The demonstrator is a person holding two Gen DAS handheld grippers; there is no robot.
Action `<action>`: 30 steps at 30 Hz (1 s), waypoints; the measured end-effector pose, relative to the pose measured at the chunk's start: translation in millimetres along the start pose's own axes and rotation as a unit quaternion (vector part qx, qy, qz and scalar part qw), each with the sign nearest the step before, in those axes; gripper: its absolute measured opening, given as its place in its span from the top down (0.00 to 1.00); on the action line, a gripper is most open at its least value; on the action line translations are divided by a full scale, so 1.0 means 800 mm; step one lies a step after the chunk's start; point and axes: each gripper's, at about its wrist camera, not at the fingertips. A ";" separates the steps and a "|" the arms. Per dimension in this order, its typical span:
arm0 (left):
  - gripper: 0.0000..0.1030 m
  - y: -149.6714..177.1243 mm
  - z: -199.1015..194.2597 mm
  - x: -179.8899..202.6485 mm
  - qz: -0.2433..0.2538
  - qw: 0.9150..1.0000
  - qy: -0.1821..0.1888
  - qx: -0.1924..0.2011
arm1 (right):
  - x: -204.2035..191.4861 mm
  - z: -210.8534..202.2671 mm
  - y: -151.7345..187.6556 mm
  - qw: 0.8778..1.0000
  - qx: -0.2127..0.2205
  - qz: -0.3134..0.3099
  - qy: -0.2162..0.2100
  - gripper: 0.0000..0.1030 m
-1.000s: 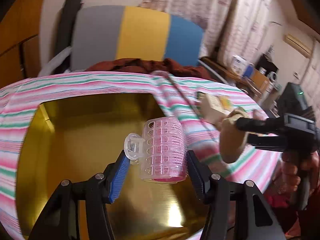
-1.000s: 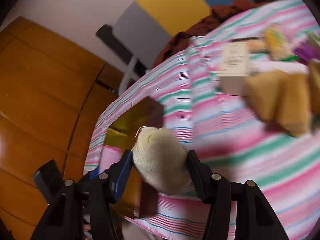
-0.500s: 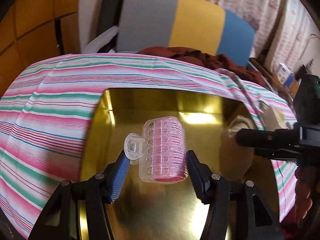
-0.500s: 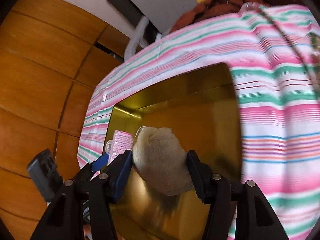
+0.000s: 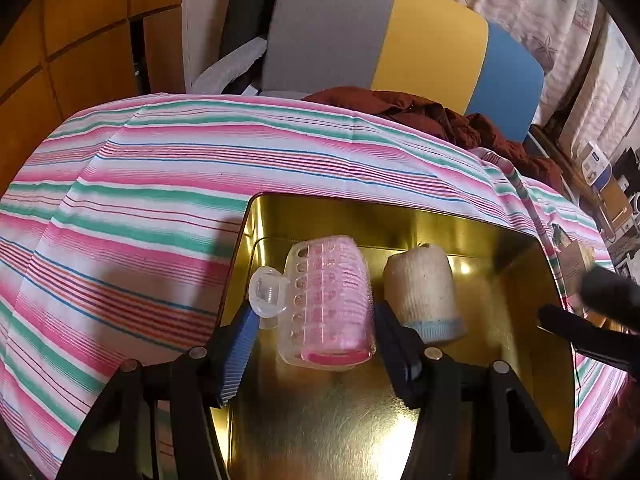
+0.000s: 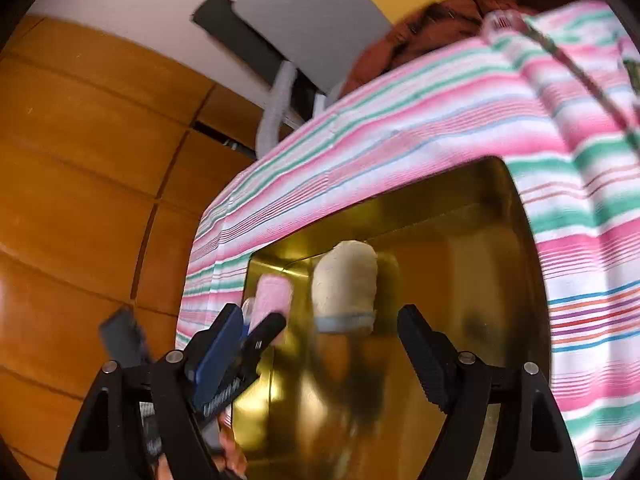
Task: Organize objects
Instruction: 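Lower both items into the gold tray and open both grippers, then move both grippers back from the tray to the pile of items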
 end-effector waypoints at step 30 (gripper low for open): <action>0.32 0.063 -0.064 0.101 0.005 0.997 0.062 0.041 | 0.020 -0.117 0.080 0.991 0.084 -0.071 0.077 0.18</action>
Point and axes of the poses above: each gripper's, at about its wrist camera, not at the fingertips, and z roughly the way its jaws point, x to its right, y to its underside, and after that the axes turned 10 degrees about -x, right-handed
